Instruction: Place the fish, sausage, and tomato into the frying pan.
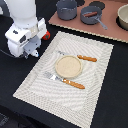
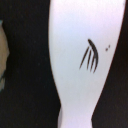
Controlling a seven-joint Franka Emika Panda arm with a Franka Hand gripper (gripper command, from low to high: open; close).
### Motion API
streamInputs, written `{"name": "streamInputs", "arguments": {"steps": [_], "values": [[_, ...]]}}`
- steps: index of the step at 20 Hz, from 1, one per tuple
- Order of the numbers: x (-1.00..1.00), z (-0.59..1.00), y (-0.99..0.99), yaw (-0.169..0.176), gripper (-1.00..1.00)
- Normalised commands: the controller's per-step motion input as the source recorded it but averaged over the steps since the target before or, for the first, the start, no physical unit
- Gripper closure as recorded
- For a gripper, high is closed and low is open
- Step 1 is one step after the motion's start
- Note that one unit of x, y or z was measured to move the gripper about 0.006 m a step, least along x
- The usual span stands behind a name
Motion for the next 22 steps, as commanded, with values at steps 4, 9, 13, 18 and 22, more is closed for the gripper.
{"name": "streamInputs", "arguments": {"steps": [4,9,13,18,22], "values": [[-0.24,-0.26,0.0,-0.023,1.0],[-0.11,-0.12,-0.03,-0.005,1.0],[-0.02,0.68,-0.15,-0.001,1.0],[0.52,1.0,0.1,-0.025,1.0],[0.96,1.0,0.44,-0.026,1.0]]}}
